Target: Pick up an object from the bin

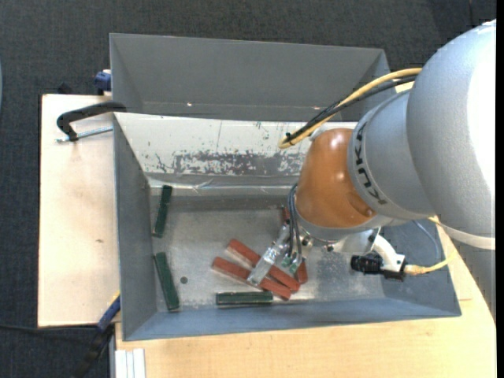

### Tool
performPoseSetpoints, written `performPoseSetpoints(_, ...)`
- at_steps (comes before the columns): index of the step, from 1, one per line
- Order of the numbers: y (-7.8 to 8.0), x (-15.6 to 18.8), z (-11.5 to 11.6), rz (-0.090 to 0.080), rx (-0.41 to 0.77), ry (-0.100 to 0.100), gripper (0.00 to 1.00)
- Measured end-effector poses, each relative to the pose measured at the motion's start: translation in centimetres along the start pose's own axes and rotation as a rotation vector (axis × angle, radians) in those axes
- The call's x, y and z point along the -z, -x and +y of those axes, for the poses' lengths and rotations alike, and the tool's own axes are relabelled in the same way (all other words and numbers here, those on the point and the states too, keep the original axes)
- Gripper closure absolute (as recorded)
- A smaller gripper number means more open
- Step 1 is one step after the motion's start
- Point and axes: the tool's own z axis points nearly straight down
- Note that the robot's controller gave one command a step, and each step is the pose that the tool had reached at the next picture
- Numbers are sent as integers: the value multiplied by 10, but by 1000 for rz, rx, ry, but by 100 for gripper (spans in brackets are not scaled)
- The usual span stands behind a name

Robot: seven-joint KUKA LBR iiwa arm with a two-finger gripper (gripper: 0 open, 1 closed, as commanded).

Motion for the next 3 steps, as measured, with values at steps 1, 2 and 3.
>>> performPoseSetpoints(1,0,0,0,0,0,0,0)
performPoseSetpoints(2,-28,-3,29,0,-127,1,100)
performPoseSetpoints(3,-28,-4,29,1,-127,0,0)
